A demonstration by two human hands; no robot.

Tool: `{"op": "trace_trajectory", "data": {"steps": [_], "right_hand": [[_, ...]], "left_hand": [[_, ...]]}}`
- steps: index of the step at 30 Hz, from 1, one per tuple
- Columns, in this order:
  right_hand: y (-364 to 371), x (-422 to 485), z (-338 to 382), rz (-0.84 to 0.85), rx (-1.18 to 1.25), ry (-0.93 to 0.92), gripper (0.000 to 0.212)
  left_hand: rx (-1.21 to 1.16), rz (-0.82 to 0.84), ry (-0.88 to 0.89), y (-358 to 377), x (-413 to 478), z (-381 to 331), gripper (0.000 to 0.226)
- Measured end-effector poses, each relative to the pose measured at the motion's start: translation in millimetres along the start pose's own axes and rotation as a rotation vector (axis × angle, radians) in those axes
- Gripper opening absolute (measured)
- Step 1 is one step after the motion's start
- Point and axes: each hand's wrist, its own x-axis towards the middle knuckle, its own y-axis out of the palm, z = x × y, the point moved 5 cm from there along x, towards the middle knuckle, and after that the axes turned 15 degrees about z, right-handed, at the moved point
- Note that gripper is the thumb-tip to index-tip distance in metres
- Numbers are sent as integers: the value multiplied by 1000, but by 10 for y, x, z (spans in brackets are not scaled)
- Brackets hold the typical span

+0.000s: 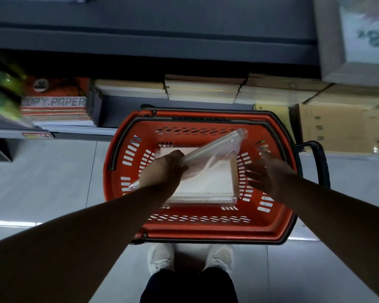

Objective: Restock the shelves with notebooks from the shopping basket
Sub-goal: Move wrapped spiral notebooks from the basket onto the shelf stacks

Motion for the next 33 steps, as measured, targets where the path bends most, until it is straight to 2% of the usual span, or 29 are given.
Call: {"op": "trace_trajectory", "data": {"steps": [3, 5, 10, 15, 17, 20, 24, 33], "right_hand": [[-9, -148, 52, -40, -184, 35, 17], [20, -227, 81, -39, -248, 80, 20], [217, -536, 133, 130, -204, 88, 33], [181, -877, 237, 289, -65, -44, 36], [134, -1078, 310, 331, -158, -85, 31], [76, -1340, 395, 309, -175, -125, 20], [35, -1719, 518, 232, -40, -160, 28], [16, -2838, 1138, 181, -44, -340, 26]], "left_hand": [[-187, -7, -36, -237, -96, -74, 24], [-327, -19, -47, -381, -119, -149, 28], [-457, -65, -7, -777, -166, -512, 39], [-541, -101, -4, -1146, -278, -882, 46], [-565, -87, -6, -1283, -354, -996, 44], [-591, -69, 15, -1440, -473, -1148, 46], [-684, -75, 62, -1733, -685, -1374, 47], [-786, -102, 224, -2576, -1200, -2060, 55]]}}
